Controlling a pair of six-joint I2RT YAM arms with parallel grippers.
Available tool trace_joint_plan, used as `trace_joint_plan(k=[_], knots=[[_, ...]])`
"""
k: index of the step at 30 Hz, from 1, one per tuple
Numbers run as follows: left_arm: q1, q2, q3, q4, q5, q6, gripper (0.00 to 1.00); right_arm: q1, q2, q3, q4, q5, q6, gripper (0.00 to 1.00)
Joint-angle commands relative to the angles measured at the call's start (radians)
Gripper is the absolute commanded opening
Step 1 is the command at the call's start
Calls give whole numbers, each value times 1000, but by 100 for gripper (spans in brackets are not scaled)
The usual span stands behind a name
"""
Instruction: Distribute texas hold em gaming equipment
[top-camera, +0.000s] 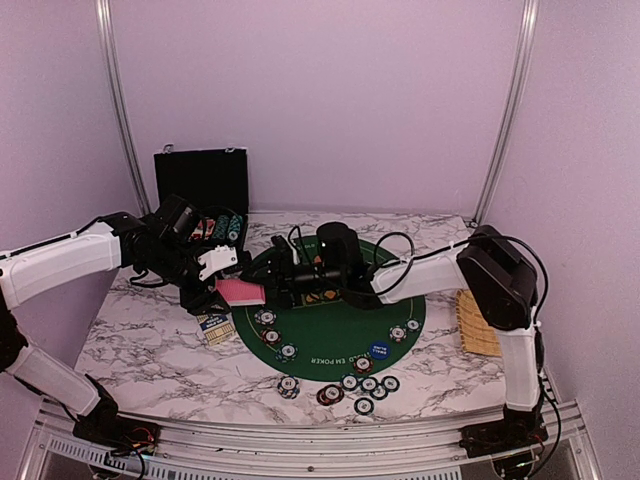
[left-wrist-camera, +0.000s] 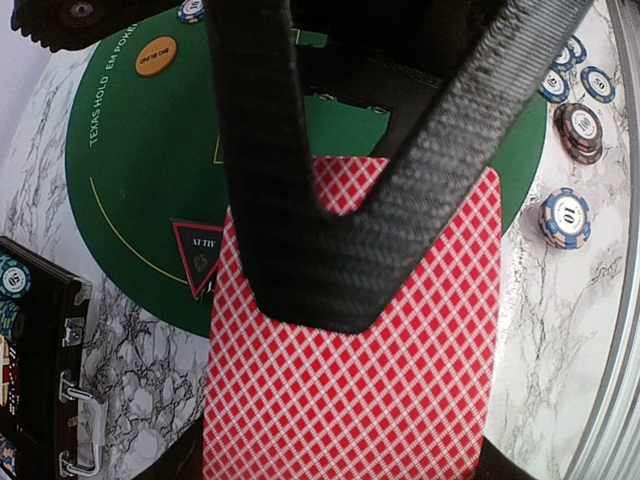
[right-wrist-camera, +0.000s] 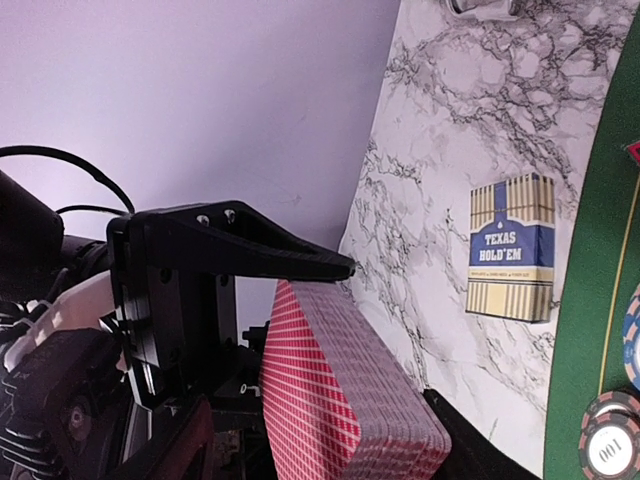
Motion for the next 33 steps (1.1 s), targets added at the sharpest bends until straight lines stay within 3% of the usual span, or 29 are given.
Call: trace_joint_plan(k=[1,9,11,12,15,16,33], knots=[[-5,-24,33,-6,16,-1,8,24,14,38,49,-21,24,61],[-5,-20,33,-5,9,2,9,25,22,28,110,-28,70,30],[-5,-18,33,-5,3,3,15,26,21,26,114,-28,73,22],[-5,-15,33,-6,1,4,26,26,19,25,114,-26,73,18],[-5,-16,33,-6,-6,3,94,24,14,17,109,-25,70,10],[-5,-17,33,-7,-9,3,98,24,12,13,104,-24,65,8],[-63,4,119,-158,-1,156,99,25,20,9,159,-8,98,4]])
